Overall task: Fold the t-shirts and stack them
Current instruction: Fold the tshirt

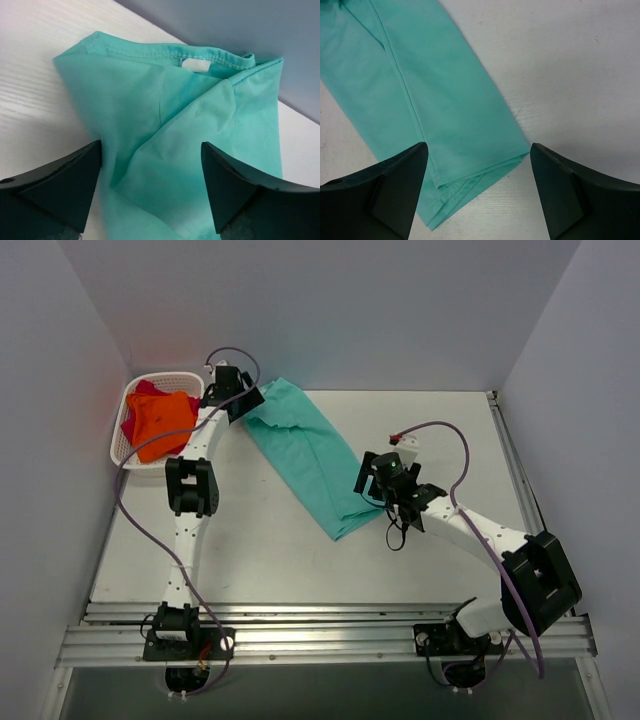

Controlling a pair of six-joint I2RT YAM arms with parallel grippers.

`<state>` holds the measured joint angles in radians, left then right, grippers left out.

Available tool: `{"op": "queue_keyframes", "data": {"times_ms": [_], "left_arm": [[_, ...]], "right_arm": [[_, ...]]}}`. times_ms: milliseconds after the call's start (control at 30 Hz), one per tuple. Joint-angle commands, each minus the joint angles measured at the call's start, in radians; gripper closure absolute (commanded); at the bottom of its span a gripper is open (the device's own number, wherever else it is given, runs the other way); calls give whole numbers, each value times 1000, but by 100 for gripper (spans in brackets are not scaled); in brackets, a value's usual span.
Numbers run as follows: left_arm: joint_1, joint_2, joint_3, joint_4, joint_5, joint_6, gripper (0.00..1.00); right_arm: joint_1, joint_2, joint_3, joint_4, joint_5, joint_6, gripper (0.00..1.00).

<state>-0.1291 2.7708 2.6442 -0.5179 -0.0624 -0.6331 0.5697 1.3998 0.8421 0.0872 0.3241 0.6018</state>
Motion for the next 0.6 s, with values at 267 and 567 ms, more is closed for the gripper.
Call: {"op": "queue_keyframes", "data": {"times_ms": [267,567], "left_arm": [[69,-456,-443,314,127,32,6],[83,-954,-999,407,72,4,6]], "right_arm": [[-5,57,-11,46,-23,-5,25],[-22,249,52,19,12,-7,41]]}}
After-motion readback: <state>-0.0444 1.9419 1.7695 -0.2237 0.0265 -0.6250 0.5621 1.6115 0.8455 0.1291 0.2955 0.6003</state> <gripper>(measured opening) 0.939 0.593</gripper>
